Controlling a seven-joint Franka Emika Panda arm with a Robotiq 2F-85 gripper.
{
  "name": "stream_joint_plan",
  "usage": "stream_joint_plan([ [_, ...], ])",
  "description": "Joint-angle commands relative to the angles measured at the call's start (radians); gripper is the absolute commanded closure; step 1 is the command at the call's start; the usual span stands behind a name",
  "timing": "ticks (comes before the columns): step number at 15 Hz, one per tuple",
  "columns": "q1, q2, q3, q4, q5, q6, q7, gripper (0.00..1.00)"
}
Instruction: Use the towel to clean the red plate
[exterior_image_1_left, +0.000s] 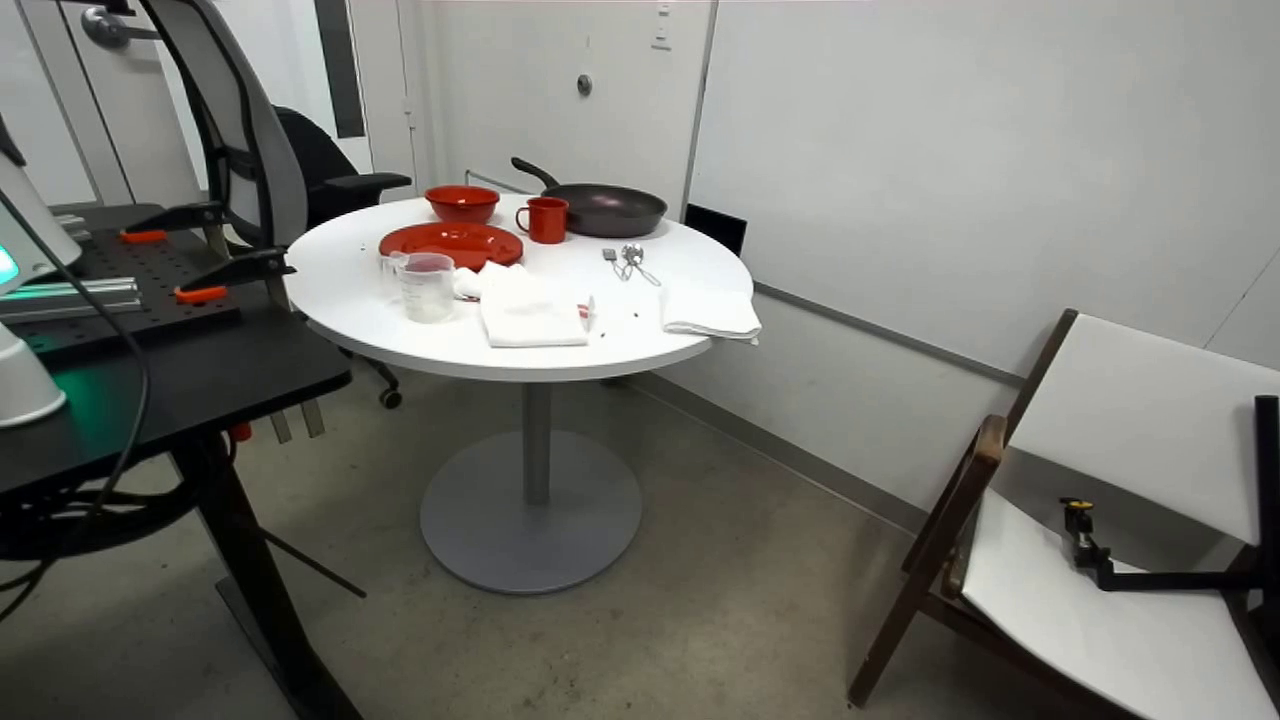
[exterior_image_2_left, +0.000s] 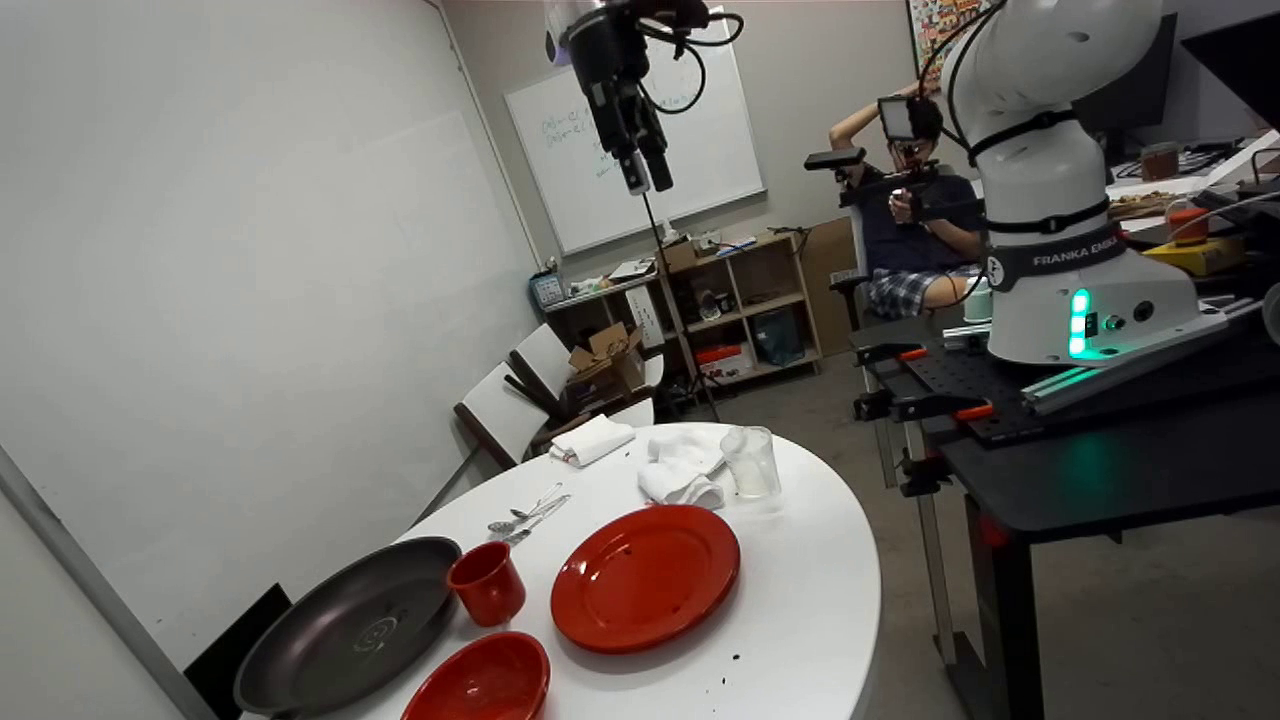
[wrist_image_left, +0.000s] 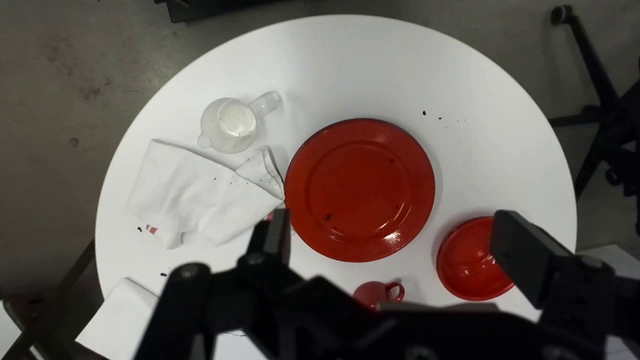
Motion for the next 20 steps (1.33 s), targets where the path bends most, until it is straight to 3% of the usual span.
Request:
stream_joint_plan([
  [1,-0.02,0.105,-0.006,-0.003,0.005,0.146,0.075,0.0],
  [10,-0.072,0.369,-0.051,0.003,-0.144,0.467,0.33,0.0],
  [15,-0.062,0.493,-0.13,0.025,-0.277,0.528,0.491,0.0],
  [20,-0.038,0.584,-0.189,0.048,-0.295,0.554,0.595,0.0],
])
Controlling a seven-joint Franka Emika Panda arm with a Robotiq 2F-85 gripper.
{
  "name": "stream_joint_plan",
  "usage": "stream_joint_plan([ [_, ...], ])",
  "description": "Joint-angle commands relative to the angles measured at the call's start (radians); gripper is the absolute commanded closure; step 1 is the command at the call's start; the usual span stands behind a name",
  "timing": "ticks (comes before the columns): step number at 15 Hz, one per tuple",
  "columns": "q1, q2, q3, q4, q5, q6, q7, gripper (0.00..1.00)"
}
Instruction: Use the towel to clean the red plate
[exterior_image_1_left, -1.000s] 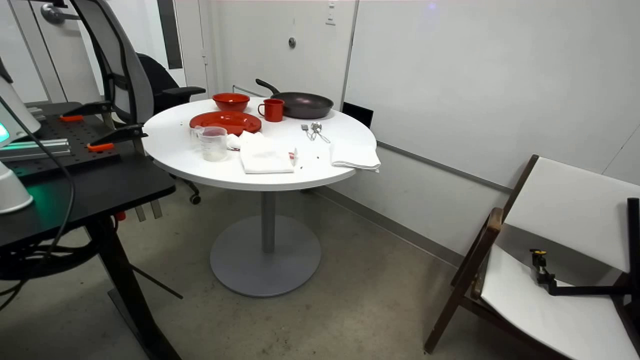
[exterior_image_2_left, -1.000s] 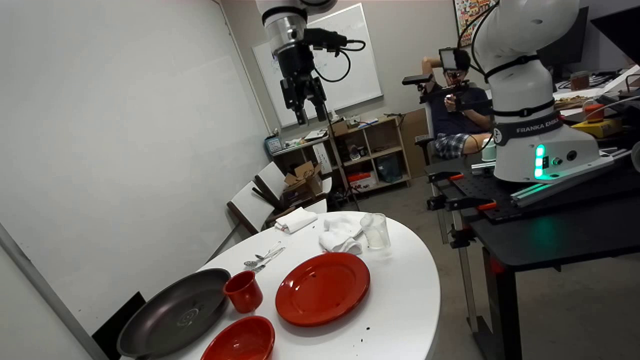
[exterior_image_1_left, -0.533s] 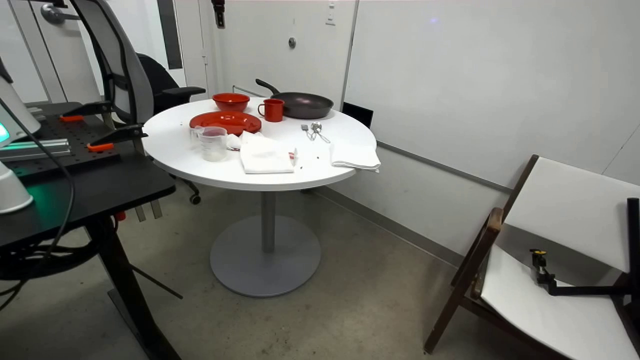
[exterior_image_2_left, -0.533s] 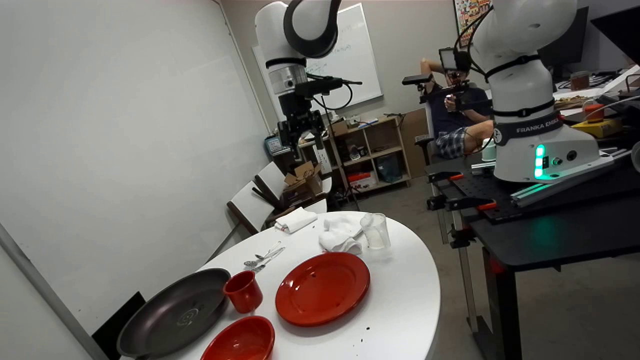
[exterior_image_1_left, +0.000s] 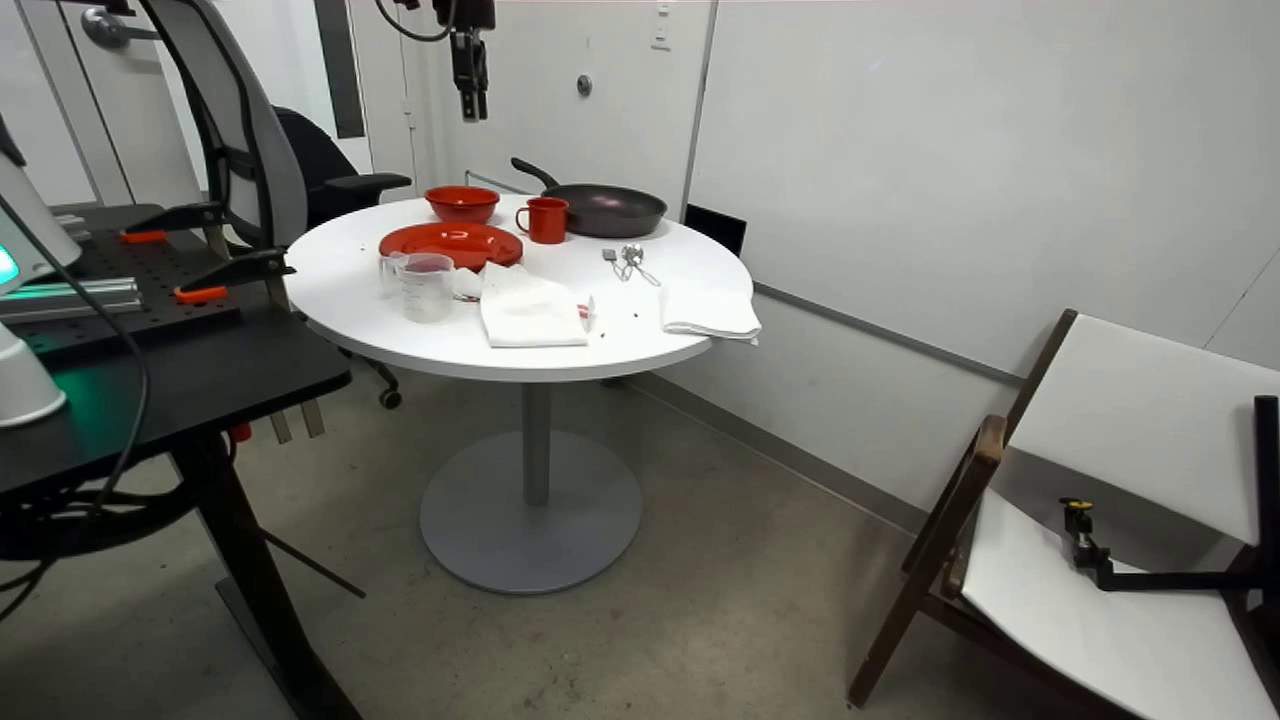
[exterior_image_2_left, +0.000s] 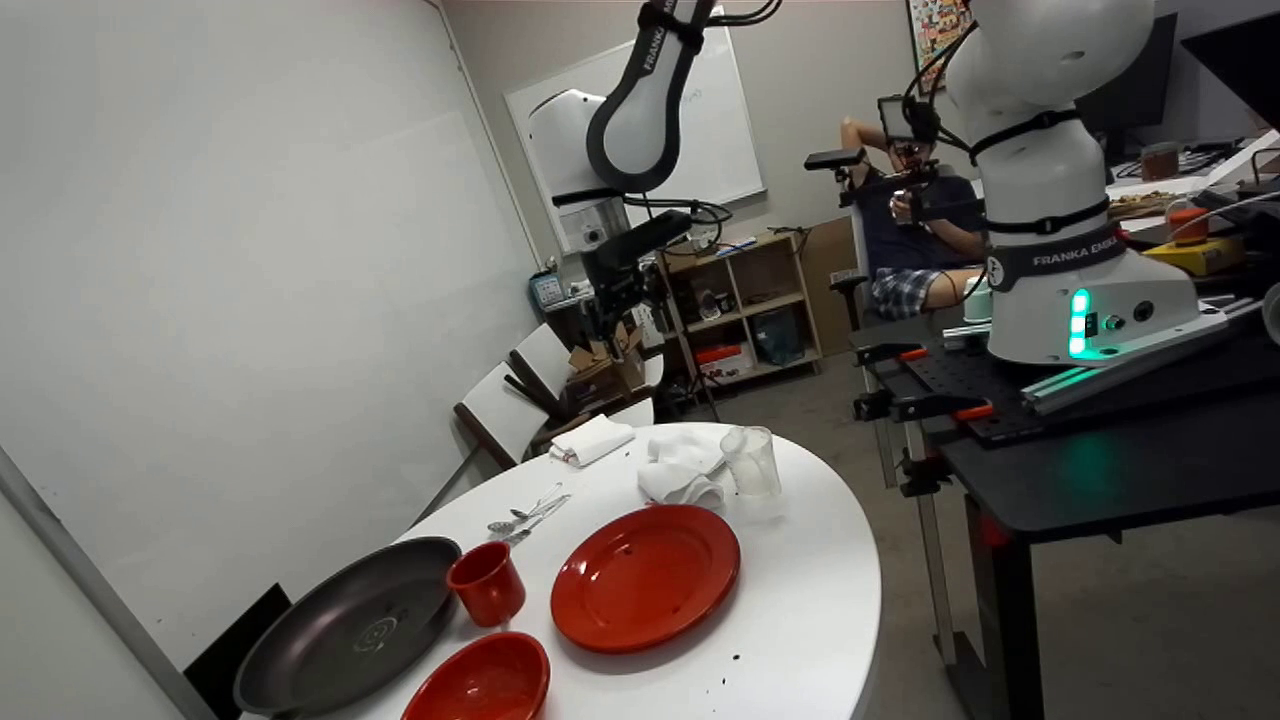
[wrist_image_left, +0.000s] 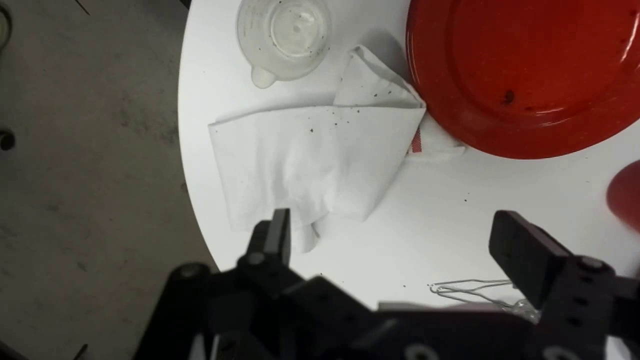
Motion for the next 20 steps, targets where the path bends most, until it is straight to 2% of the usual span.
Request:
stream_joint_plan([
  [1,0.032,0.073,-0.045,0.037,-0.024,0.023,0.092,0.0],
  [10,0.067,0.221,-0.107,0.062,-0.004,0.022,0.13,0.0],
  [14,0.055,0.261,-0.092,0.07,0.066,0.047,0.08,0.0],
  [20,0.057,0.294,-0.084,0.075,0.183,0.138,0.076,0.0],
])
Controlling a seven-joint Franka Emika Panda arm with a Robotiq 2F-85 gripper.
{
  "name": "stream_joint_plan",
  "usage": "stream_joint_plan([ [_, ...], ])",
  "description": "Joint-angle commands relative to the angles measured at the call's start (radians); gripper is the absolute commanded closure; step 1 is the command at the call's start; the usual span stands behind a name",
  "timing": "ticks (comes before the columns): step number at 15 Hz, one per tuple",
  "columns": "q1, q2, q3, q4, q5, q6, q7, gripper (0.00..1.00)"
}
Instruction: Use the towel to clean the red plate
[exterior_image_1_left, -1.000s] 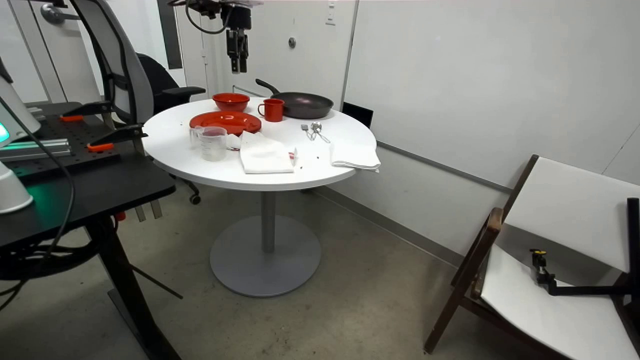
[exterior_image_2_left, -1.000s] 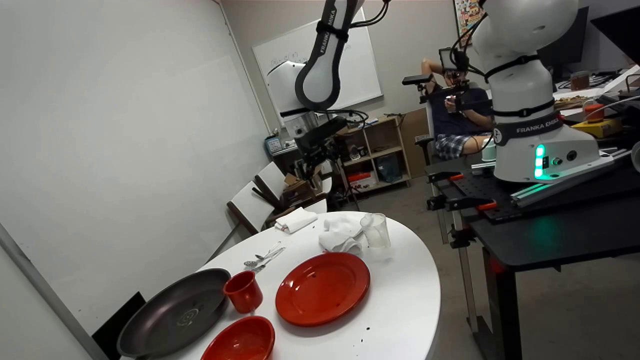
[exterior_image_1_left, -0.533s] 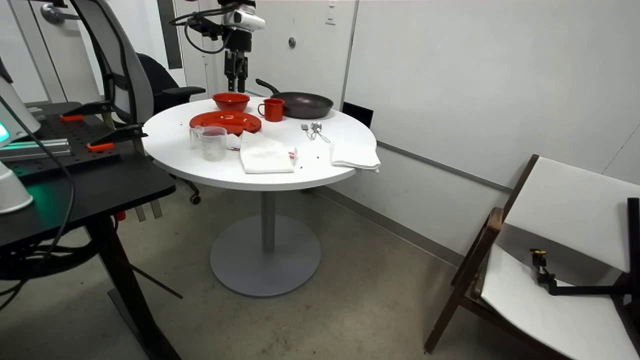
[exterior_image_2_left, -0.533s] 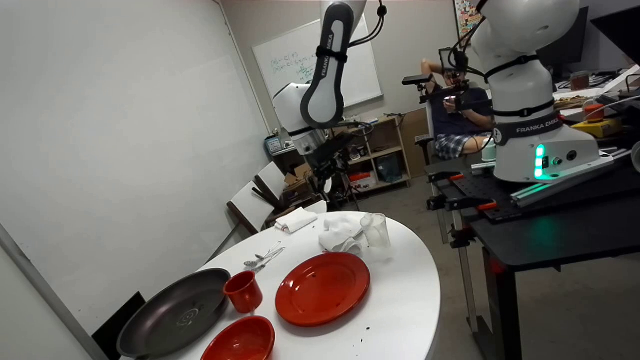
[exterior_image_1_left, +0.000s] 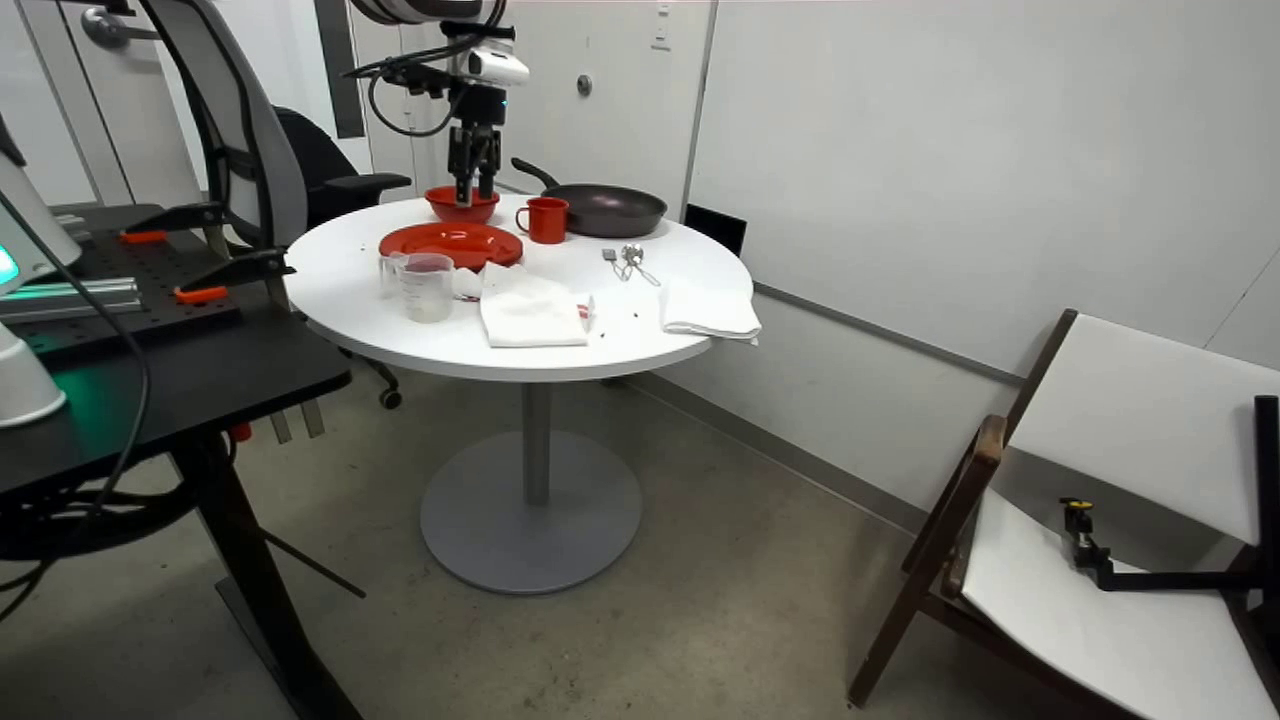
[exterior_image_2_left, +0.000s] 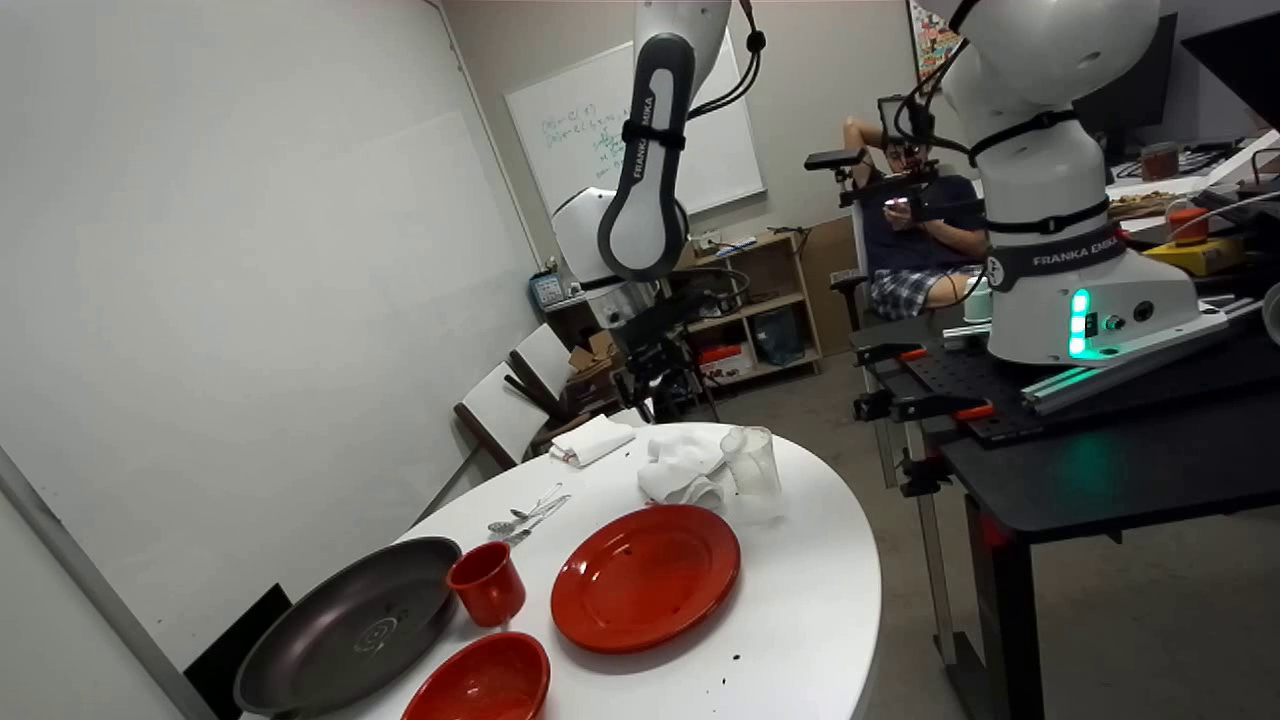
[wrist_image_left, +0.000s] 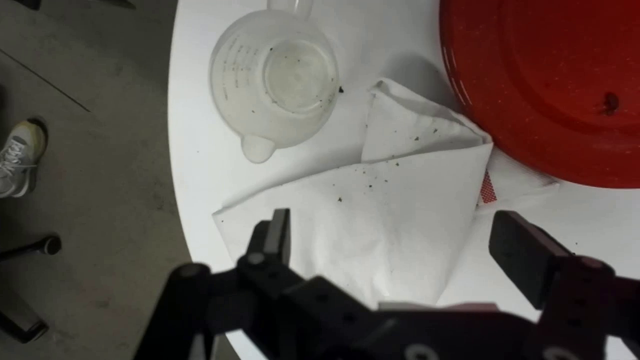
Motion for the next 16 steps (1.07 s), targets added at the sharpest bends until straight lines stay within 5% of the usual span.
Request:
stream_joint_plan([
  [1,0.011,0.026,-0.004,0.019,0.062,0.04,-0.019,0.0],
  [16,0.028,0.015,-0.022,0.007,0.069,0.017,-0.014,0.0],
])
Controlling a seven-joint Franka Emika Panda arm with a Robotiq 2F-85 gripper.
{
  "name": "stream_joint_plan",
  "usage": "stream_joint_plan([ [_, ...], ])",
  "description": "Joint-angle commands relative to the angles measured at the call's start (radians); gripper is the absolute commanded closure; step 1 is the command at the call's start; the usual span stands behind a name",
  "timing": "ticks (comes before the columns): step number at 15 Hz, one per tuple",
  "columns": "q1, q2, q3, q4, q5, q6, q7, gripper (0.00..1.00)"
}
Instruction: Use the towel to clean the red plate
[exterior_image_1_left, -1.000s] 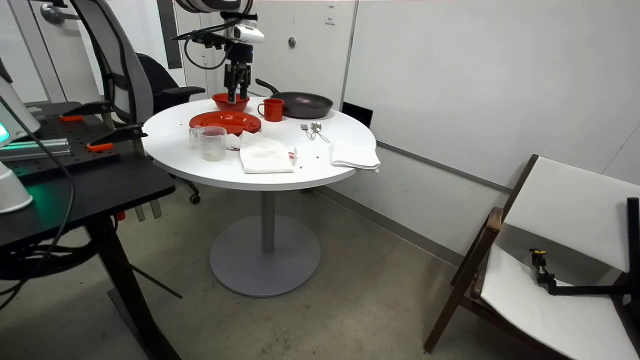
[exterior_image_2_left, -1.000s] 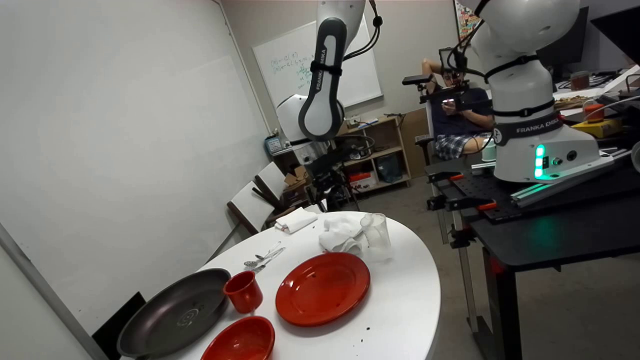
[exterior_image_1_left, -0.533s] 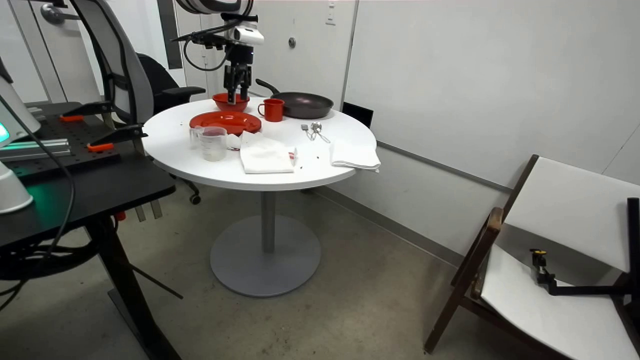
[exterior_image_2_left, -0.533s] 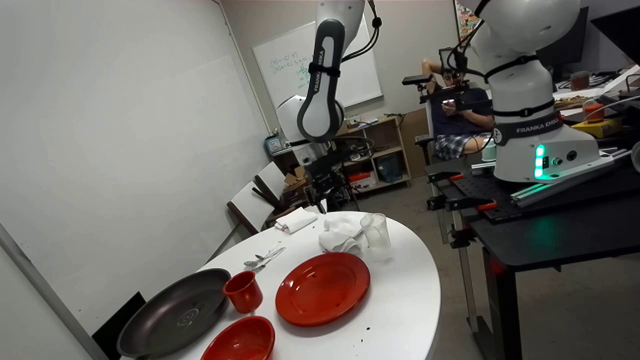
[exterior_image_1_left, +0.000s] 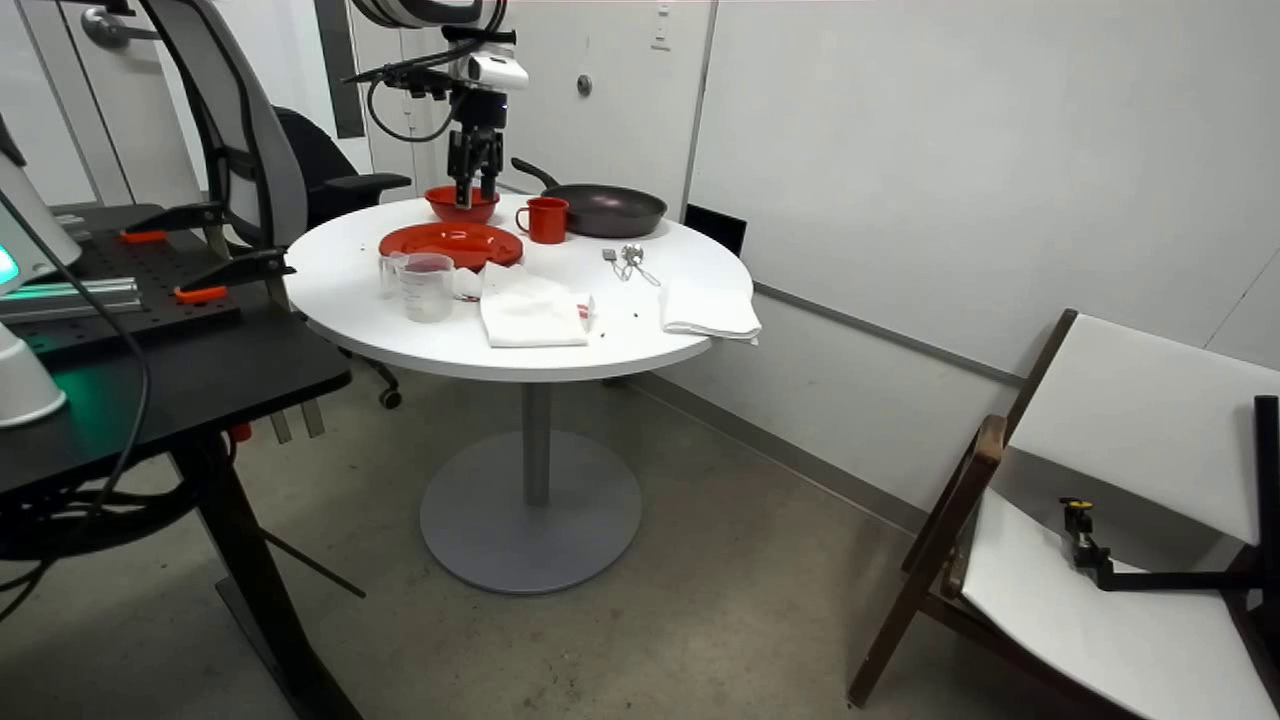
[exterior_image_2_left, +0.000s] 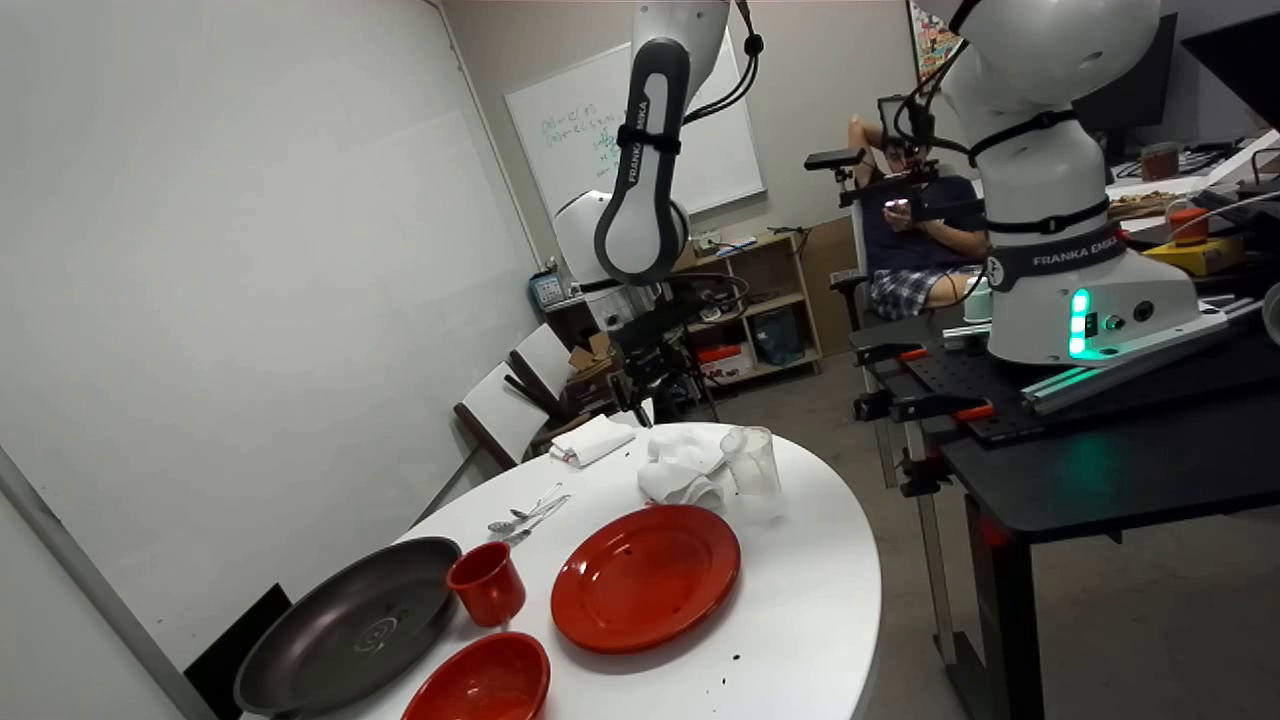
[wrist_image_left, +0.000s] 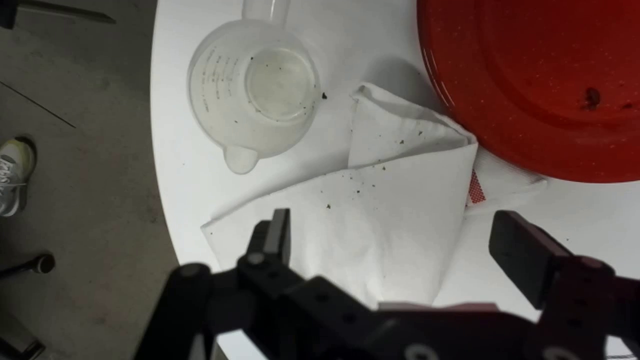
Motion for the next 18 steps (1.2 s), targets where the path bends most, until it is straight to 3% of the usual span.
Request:
stream_joint_plan([
  [1,0.018,0.001,-0.017,0.002,0.014,-0.003,-0.01,0.0],
  [10,0.003,0.05,0.009,0.002,0.09,0.053,-0.014,0.0],
  [18,-0.077,0.216,0.091,0.052,0.328,0.309,-0.079,0.0],
])
